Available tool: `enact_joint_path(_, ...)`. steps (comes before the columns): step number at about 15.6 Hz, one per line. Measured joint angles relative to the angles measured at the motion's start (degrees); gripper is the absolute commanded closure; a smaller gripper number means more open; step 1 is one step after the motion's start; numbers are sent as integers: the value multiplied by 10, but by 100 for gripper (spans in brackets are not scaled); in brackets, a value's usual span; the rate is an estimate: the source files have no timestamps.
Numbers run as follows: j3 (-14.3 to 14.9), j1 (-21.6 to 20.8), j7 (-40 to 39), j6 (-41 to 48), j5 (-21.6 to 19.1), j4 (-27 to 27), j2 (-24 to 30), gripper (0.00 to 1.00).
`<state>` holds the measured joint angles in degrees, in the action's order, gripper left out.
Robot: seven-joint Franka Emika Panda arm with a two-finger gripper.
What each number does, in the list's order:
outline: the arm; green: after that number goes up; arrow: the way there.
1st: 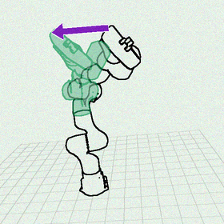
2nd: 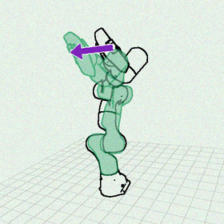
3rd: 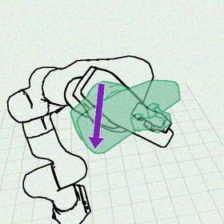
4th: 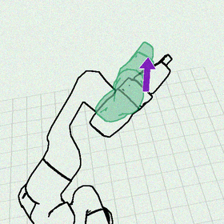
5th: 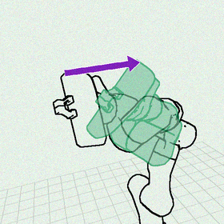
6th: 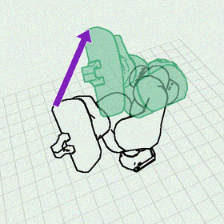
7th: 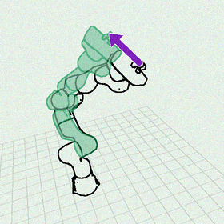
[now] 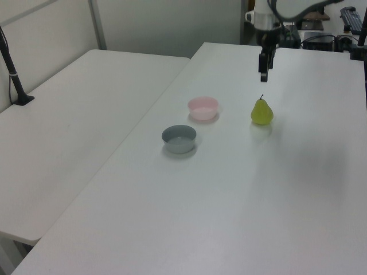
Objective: Place the pear in the bowl
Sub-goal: 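Lower the open gripper over the yellow-green pear, then close the gripper on the pear and lift it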
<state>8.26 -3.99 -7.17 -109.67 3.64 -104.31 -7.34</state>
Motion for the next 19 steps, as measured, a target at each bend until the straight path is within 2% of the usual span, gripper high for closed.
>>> enact_joint_path(7,0,-8,-4,-102,47,-79,-31,0)
enact_joint_path(16,-1,-26,-5,-150,53,-89,-77,1)
enact_joint_path(18,-1,-26,-5,-150,62,-90,-79,18)
enact_joint_path(19,-1,-26,-5,-150,64,-90,-81,32)
